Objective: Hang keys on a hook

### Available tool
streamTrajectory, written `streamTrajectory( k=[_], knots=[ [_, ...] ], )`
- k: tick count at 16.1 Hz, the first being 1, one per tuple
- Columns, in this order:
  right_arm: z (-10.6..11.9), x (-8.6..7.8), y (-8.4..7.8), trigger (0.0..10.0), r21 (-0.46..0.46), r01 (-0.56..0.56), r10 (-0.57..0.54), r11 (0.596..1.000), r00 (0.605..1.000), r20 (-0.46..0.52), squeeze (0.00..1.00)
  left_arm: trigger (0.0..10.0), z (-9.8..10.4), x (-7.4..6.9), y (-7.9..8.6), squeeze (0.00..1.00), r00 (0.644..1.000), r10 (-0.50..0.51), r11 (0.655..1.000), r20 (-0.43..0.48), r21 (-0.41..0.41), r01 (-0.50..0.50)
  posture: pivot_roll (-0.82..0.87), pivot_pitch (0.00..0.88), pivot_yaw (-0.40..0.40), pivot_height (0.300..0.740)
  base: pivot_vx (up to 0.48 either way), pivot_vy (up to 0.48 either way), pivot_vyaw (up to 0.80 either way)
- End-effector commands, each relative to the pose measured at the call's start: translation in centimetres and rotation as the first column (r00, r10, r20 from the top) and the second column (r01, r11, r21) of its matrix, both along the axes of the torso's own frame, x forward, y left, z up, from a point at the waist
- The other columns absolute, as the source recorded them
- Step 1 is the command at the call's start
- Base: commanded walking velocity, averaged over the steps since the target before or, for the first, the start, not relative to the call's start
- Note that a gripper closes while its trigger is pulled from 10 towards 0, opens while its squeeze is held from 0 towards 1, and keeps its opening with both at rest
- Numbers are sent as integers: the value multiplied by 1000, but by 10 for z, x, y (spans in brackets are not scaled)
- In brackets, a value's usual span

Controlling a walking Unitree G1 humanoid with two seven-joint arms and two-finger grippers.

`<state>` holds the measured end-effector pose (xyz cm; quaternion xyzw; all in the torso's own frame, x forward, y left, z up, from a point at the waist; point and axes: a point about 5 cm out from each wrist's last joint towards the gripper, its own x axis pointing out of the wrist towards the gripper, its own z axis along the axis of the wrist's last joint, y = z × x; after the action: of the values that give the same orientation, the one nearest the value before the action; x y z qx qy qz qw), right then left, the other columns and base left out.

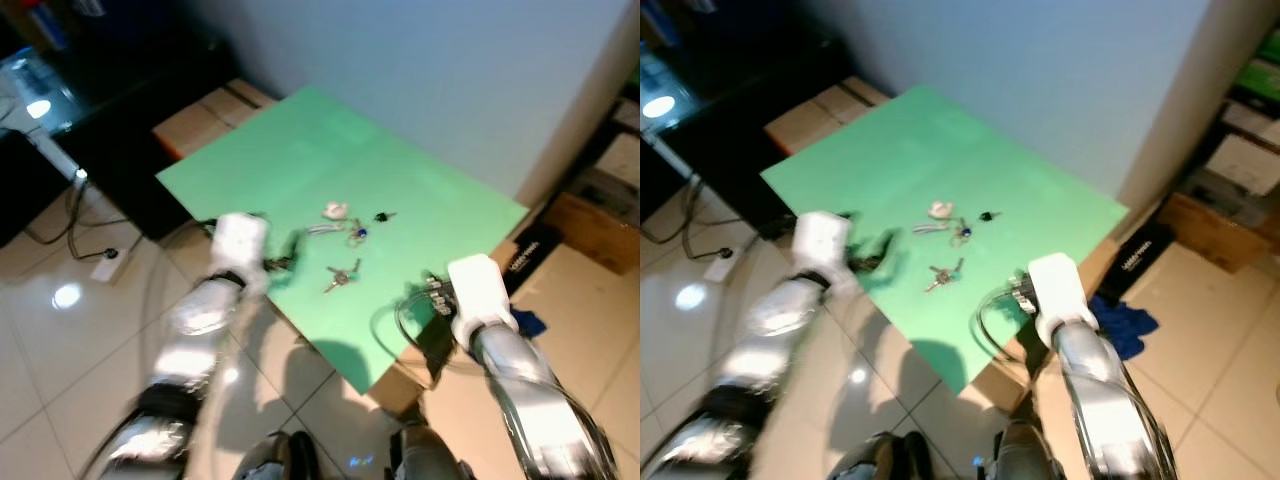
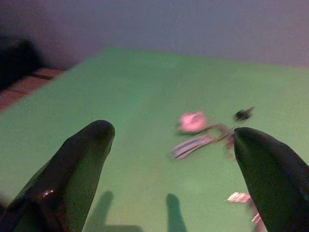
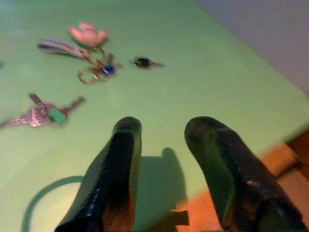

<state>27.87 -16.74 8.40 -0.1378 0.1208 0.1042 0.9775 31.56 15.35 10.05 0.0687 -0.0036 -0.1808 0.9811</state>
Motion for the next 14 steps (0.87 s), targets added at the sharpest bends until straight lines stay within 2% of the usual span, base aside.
streamTrajectory(
  k=[1, 3, 6, 7, 8, 10, 11, 12, 14],
  knots=[
    [-9, 10, 1, 10000, 31, -58, 58, 998, 998, -20, 1000, 10000, 1, -13, 9, 0, 999, -34, 998, -24, 52, 35, -36, 113, 79, 718, 0, 0, 0],
    [-7, 24, 0, 10000, 52, -120, 121, 991, 993, -9, 1000, 10000, 4, -31, 10, 0, 992, -118, 989, -37, 81, 121, 29, 121, 65, 718, 0, 0, 0],
    [-3, 50, 0, 10000, 83, -220, 221, 972, 975, 6, 1000, 10000, 16, -66, 15, 0, 974, -209, 967, -86, 128, 218, 116, 149, 60, 718, 0, 0, 0],
    [-3, 54, 1, 10000, 77, -234, 235, 969, 972, 7, 1000, 10000, 19, -71, 18, 0, 973, -210, 965, -93, 138, 222, 141, 161, 61, 718, 0, 0, 0],
    [-4, 64, 3, 10000, 37, -270, 271, 962, 963, -12, 1000, 10000, 30, -88, 26, 0, 967, -223, 958, -120, 157, 240, 186, 193, 58, 718, 0, 0, 0],
    [-4, 65, 2, 10000, 26, -275, 276, 961, 961, -18, 1000, 10000, 33, -92, 27, 0, 966, -227, 956, -126, 159, 246, 186, 193, 58, 718, 0, 0, 0],
    [-5, 67, 2, 10000, -6, -305, 304, 952, 951, -47, 1000, 10000, 39, -100, 28, 0, 957, -251, 949, -146, 158, 273, 213, 219, 50, 718, 0, 0, 0],
    [-9, 68, -1, 10000, -68, -334, 326, 940, 939, -106, 1000, 10000, 43, -109, 24, 0, 944, -286, 939, -167, 149, 311, 223, 224, 46, 718, 0, 0, 0],
    [-14, 68, -12, 10000, -129, -322, 297, 938, 937, -185, 1000, 10000, 46, -117, 19, 0, 936, -301, 935, -185, 138, 328, 228, 227, 41, 718, 0, 0, 0]
  ],
)
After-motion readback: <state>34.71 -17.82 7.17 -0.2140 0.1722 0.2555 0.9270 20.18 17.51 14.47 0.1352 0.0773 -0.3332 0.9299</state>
